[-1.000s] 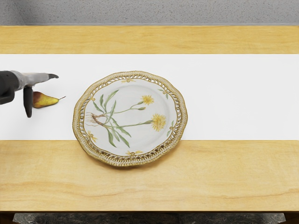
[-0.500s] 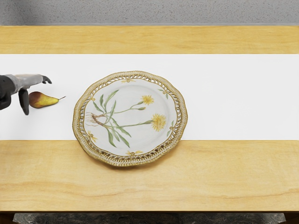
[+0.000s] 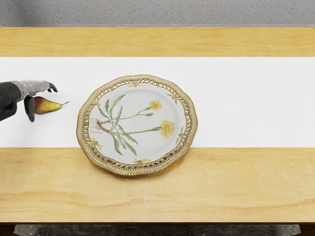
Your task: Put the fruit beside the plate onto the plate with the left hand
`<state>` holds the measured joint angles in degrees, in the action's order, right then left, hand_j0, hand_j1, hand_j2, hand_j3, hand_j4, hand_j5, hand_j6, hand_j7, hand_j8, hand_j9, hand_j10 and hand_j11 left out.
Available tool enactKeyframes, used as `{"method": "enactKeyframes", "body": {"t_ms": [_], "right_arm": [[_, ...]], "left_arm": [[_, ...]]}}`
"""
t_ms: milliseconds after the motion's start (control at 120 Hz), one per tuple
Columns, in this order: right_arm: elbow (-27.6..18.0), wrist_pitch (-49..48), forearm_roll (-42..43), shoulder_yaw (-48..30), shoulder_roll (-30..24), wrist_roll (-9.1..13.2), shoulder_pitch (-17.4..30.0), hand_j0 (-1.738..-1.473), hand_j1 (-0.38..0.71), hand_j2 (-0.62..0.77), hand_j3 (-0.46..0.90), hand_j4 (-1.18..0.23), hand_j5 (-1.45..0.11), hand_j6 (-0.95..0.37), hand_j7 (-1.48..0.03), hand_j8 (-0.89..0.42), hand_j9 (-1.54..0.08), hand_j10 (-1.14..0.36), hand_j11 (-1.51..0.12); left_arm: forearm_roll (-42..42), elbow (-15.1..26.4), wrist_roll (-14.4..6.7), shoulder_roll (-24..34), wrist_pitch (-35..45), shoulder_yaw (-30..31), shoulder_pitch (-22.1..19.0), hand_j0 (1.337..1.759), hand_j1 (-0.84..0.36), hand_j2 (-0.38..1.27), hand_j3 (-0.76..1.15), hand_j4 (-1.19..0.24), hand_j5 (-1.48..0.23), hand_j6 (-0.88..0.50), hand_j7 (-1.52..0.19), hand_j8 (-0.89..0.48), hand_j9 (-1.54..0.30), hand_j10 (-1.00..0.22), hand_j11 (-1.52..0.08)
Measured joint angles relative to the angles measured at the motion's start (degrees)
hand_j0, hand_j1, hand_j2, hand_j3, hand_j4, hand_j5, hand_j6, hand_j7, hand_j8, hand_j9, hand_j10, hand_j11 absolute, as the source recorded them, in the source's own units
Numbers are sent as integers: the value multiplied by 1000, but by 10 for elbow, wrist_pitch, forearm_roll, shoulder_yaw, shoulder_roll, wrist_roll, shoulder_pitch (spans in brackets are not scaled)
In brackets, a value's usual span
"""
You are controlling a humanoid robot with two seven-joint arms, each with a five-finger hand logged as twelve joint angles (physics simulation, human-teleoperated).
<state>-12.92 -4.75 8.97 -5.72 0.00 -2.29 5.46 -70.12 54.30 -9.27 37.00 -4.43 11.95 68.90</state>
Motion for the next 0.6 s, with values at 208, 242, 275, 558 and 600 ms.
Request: {"method": "enactKeyframes", "body": {"t_ms": [208,242,275,558,600], "right_arm": [[4,0,0,0,0,0,0,-1658,-310,-7,0,-33,-43,-33,-43,-33,-43,-33,-43],[6,0,0,1,0,0,0,-1658,-310,-7,0,-33,-43,-33,-43,-33,-43,-33,-43],[8,0,0,1,0,0,0,-1658,-310,-7,0,-33,-43,-33,-43,-33,-43,-33,-43],[12,0,0,1,0,0,0,-1658,-309,-7,0,-33,-43,-33,-43,-33,-43,-33,-43],[12,0,0,1,0,0,0,-1658,-309,-7,0,-33,-43,-33,-43,-33,-43,-33,-43]], "left_arm": [[0,-3,-5,-1,-1,2,3,1658,12,60,0,-287,-368,-288,-368,-288,-368,-286,-367],[0,-3,-7,-1,-1,2,3,1658,6,61,0,-292,-375,-293,-375,-293,-374,-292,-374],[0,-3,-8,-1,-2,2,2,1658,1,62,0,-297,-381,-298,-381,-298,-381,-296,-380],[0,-2,-14,-1,-1,3,1,1658,-59,72,0,-347,-446,-348,-446,-347,-446,-346,-445],[0,-2,-14,-7,-1,4,0,1658,-69,74,0,-354,-456,-355,-456,-355,-456,-354,-456]]}}
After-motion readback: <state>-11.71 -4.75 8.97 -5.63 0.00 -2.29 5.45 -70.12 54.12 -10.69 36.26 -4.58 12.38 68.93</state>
